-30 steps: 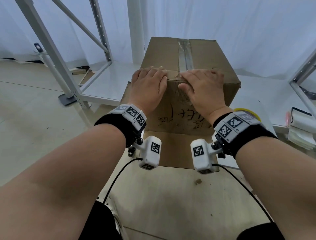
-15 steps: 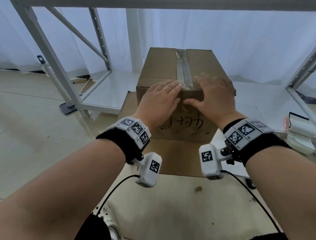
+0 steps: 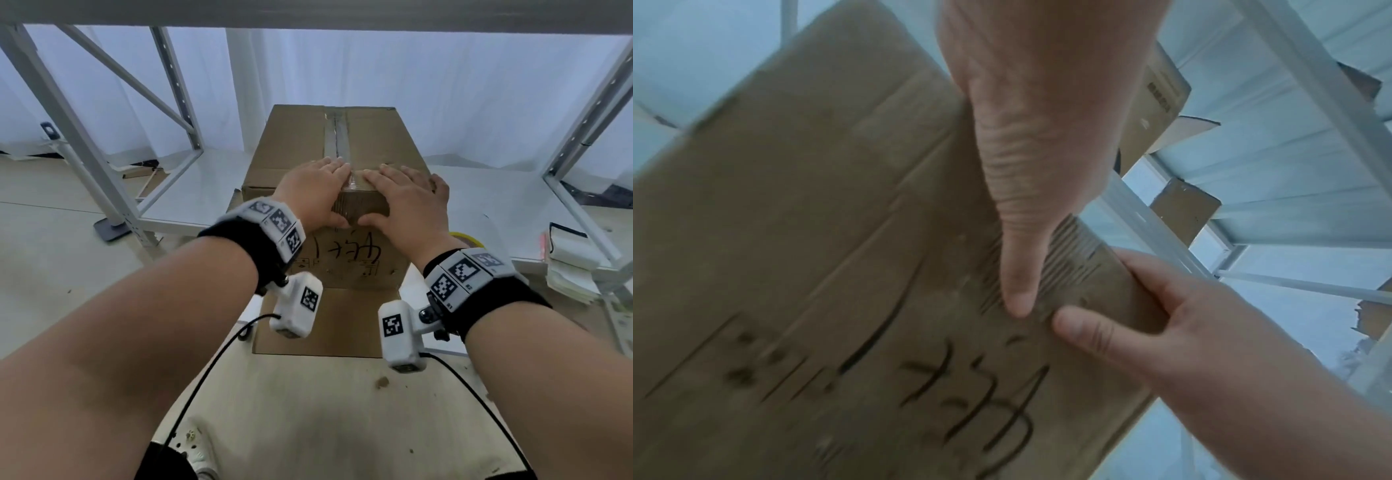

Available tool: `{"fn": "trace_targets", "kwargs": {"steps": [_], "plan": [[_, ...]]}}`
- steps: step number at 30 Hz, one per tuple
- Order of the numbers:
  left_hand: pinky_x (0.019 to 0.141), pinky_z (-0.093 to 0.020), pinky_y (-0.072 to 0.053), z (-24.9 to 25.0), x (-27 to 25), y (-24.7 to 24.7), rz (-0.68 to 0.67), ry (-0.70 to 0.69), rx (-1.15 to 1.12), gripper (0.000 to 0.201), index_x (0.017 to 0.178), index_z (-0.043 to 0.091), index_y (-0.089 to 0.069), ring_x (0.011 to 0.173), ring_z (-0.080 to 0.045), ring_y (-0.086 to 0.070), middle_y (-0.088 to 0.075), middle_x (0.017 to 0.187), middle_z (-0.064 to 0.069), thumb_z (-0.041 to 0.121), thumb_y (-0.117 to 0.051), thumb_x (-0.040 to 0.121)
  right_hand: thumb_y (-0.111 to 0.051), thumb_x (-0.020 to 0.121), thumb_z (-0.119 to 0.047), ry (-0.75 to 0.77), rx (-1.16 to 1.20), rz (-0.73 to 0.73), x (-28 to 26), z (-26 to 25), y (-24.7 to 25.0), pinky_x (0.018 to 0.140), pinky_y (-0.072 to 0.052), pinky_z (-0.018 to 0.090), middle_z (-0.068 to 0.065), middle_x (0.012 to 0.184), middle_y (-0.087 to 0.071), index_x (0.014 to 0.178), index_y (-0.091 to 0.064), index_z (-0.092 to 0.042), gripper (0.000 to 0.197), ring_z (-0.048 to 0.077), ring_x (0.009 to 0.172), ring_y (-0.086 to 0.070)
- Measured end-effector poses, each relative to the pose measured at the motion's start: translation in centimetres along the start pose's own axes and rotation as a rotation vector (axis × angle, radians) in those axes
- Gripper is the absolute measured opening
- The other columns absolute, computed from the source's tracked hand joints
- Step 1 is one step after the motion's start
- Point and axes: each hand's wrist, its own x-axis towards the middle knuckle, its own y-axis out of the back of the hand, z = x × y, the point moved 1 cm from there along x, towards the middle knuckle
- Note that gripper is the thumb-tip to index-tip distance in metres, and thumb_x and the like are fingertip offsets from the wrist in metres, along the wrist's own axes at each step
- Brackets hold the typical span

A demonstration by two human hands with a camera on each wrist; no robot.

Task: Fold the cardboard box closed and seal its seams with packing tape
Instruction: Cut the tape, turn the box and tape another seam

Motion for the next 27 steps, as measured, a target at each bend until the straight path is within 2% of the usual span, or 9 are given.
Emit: {"fn": "trace_targets", "kwargs": {"steps": [4,8,10,12,15,17,20,23,27], "plan": [[0.115,-0.033,-0.015,0.4,-3.3,-1.7,0.27,-0.065,-0.069,0.067,0.147,0.016,-0.028,0.141,-0.019,-0.029,-0.032,0.153,-0.002,0.036,-0.059,0.091,-0.061,0.084,-0.054,0.011,0.035,0.009,-0.5,0.0,-0.2,0.114,-0.008,0.052,-0.007,0.153,-0.033,0.144,-0.035,-0.038,0.067,0.019,0.142,-0.023],[0.103,-0.032,-0.037,-0.9,-5.5,-1.2,0.446,-0.07,-0.401,0.032,0.124,0.016,-0.057,0.116,-0.017,-0.056,-0.062,0.125,-0.001,0.03,-0.048,0.097,-0.049,0.091,-0.052,0.043,0.275,0.162,-1.2,0.8,0.3,0.113,-0.016,0.042,0.003,0.144,-0.045,0.133,-0.052,-0.023,0.051,0.022,0.135,-0.033],[0.093,-0.031,-0.035,-2.2,-6.0,-1.2,0.58,0.082,-0.46,0.025,0.114,0.015,-0.059,0.105,-0.02,-0.055,-0.061,0.114,-0.002,0.029,-0.048,0.097,-0.049,0.095,-0.046,-0.059,0.495,0.219,-1.5,1.5,0.4,0.112,-0.019,0.035,0.007,0.142,-0.044,0.133,-0.049,-0.016,0.049,0.023,0.135,-0.033],[0.096,-0.03,-0.025,-4.1,-6.5,-2.1,0.674,0.387,-0.527,0.034,0.124,0.016,-0.052,0.116,-0.02,-0.045,-0.052,0.125,-0.004,0.036,-0.044,0.097,-0.048,0.094,-0.051,-0.341,0.819,0.145,-1.9,2.0,0.2,0.11,-0.025,0.031,0.005,0.144,-0.04,0.143,-0.034,-0.019,0.06,0.02,0.133,-0.035],[0.113,-0.041,-0.022,-5.9,-7.7,-4.6,0.492,0.894,-1.088,0.062,0.144,0.015,-0.032,0.133,-0.023,-0.035,-0.039,0.144,-0.007,0.056,-0.022,0.098,-0.048,0.082,-0.072,-0.68,1.209,-0.095,-2.3,2.2,-1.0,0.106,-0.036,0.04,-0.001,0.138,-0.047,0.143,-0.032,-0.024,0.079,0.017,0.12,-0.045],[0.108,-0.041,-0.032,-5.5,-8.7,-7.4,0.232,1.072,-1.561,0.079,0.143,0.013,-0.034,0.122,-0.025,-0.046,-0.05,0.134,-0.009,0.068,-0.01,0.092,-0.059,0.08,-0.063,-0.723,1.303,-0.153,-2.6,2.7,-2.2,0.091,-0.044,0.032,-0.004,0.125,-0.052,0.141,-0.034,-0.021,0.078,0.012,0.106,-0.052],[0.11,-0.038,-0.032,-4.1,-9.7,-10.2,0.001,0.994,-1.633,0.091,0.139,0.02,-0.043,0.12,-0.022,-0.049,-0.054,0.131,-0.002,0.081,-0.008,0.081,-0.07,0.077,-0.05,-0.712,1.314,-0.205,-3.3,2.6,-4.1,0.074,-0.043,0.026,-0.008,0.114,-0.054,0.141,-0.032,-0.021,0.08,0.008,0.094,-0.054],[0.113,-0.044,-0.028,-4.2,-9.2,-10.9,-0.007,0.983,-1.637,0.095,0.145,0.027,-0.034,0.129,-0.022,-0.043,-0.046,0.14,0.005,0.087,-0.013,0.074,-0.077,0.057,-0.059,-0.715,1.315,-0.147,-3.1,2.3,-4.8,0.093,-0.049,0.041,-0.006,0.119,-0.059,0.135,-0.036,-0.024,0.095,0.017,0.108,-0.058],[0.107,-0.04,-0.034,-4.8,-8.5,-6.9,-0.005,0.994,-1.688,0.086,0.147,0.03,-0.028,0.126,-0.018,-0.043,-0.043,0.142,0.007,0.082,-0.012,0.081,-0.076,0.075,-0.044,-0.686,1.476,0.03,-1.4,1.6,-2.4,0.086,-0.055,0.044,0.0,0.113,-0.062,0.128,-0.039,-0.017,0.069,0.02,0.101,-0.064]]}}
